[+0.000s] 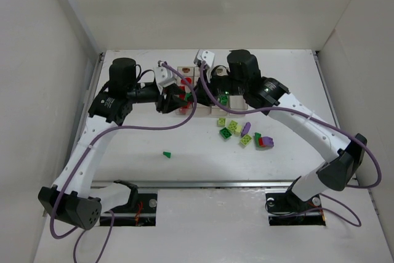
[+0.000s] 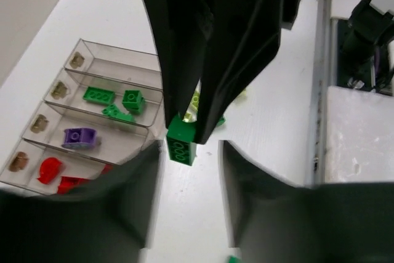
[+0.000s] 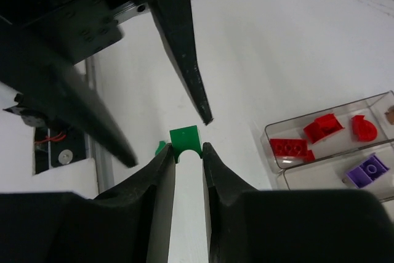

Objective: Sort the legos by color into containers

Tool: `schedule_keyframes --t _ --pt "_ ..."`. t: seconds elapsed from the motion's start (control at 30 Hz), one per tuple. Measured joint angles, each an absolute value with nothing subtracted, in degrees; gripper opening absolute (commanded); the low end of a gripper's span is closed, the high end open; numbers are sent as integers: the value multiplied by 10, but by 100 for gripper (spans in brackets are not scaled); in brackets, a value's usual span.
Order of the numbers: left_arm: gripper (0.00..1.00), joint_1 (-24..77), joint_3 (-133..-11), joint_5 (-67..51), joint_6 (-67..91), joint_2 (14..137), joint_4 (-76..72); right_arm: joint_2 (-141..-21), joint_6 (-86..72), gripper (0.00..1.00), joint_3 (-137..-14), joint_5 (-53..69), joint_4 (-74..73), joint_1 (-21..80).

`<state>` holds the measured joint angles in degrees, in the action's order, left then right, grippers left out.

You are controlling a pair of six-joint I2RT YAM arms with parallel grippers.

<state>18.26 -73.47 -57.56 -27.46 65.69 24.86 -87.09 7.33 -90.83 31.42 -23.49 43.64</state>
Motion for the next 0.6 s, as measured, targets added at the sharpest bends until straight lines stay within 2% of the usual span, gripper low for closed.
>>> schedule_keyframes --t 0.03,0.07,0.1,0.3,0.4,0.6 --pt "68 183 -732 -575 -274 656 248 -870 71 0 -905 309 -222 436" --pt "92 184 -728 -573 -275 655 248 -868 68 0 -899 303 -213 436" --pt "100 185 -724 -570 -273 653 248 -866 65 0 -894 295 -206 436" --pt "100 187 -694 -529 -255 639 243 -867 31 0 -890 188 -188 436" --pt "100 187 -659 -453 -239 617 214 -893 -4 0 -898 98 -190 434" --pt "100 187 -573 -285 -254 573 159 -1057 -114 0 -1008 -56 -244 373"
